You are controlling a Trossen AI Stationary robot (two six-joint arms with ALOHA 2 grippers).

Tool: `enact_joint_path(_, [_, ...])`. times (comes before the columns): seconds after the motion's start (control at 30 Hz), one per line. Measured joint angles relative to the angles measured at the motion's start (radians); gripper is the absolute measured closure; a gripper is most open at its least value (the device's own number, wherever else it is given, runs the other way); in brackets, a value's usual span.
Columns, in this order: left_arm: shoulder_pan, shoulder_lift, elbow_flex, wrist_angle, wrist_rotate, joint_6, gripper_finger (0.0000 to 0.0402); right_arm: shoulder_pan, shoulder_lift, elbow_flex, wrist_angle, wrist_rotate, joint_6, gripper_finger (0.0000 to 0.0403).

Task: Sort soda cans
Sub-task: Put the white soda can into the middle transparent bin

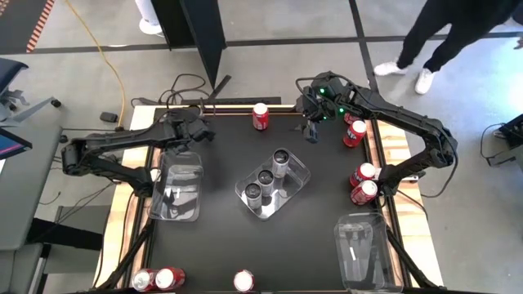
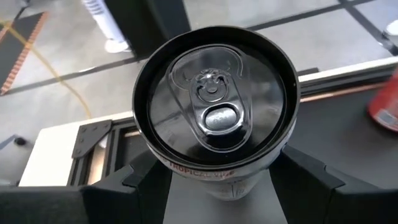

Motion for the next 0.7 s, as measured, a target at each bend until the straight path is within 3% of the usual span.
enact_joint_path(0.7, [-0.156, 0.000, 0.161, 0.035, 0.051, 0.263, 0.0172, -0.021, -0.007, 0.000, -0.007, 0.000, 0.006, 0.0072])
